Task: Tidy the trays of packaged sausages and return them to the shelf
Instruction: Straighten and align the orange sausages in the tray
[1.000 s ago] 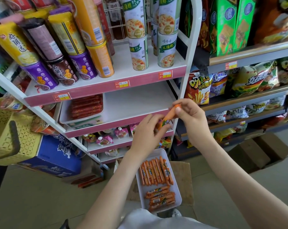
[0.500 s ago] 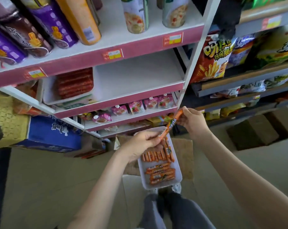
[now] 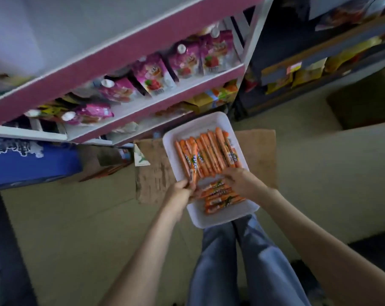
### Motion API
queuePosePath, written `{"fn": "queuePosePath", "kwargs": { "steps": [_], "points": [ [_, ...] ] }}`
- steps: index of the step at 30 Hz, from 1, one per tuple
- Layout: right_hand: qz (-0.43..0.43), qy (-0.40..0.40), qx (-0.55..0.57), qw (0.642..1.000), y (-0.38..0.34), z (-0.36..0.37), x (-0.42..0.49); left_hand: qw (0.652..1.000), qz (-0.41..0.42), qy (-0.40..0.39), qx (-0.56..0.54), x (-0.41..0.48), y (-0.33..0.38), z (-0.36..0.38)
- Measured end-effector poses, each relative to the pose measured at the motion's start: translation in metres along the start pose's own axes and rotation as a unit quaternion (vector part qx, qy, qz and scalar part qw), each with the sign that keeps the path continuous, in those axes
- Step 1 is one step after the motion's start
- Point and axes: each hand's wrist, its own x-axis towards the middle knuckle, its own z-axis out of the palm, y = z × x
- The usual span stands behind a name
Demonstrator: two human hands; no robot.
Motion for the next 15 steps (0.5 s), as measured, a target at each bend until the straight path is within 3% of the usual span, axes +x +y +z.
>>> {"fn": "queuePosePath", "kwargs": {
  "steps": [3,6,9,12,15],
  "points": [
    [-0.017,-0.015,-0.103,0.994,0.018,0.050,0.019,0.999,-0.009,0.035,-0.031,0.036,-0.015,0.012],
    [-0.001,0.020,-0.214,0.977,0.030,0.082,0.029,0.997,-0.009,0.057,-0.051,0.063,-0.017,0.027],
    [-0.014,0.126,-0.249,0.960,0.042,0.099,0.041,0.997,-0.009,0.083,0.000,0.091,-0.022,0.035],
    [-0.041,0.194,-0.286,0.938,0.042,0.100,0.048,0.979,0.006,0.114,0.168,0.108,-0.025,0.037],
    [-0.056,0.213,-0.268,0.938,0.040,0.093,0.045,0.914,0.084,0.168,0.361,0.102,-0.025,0.038]
  ]
}}
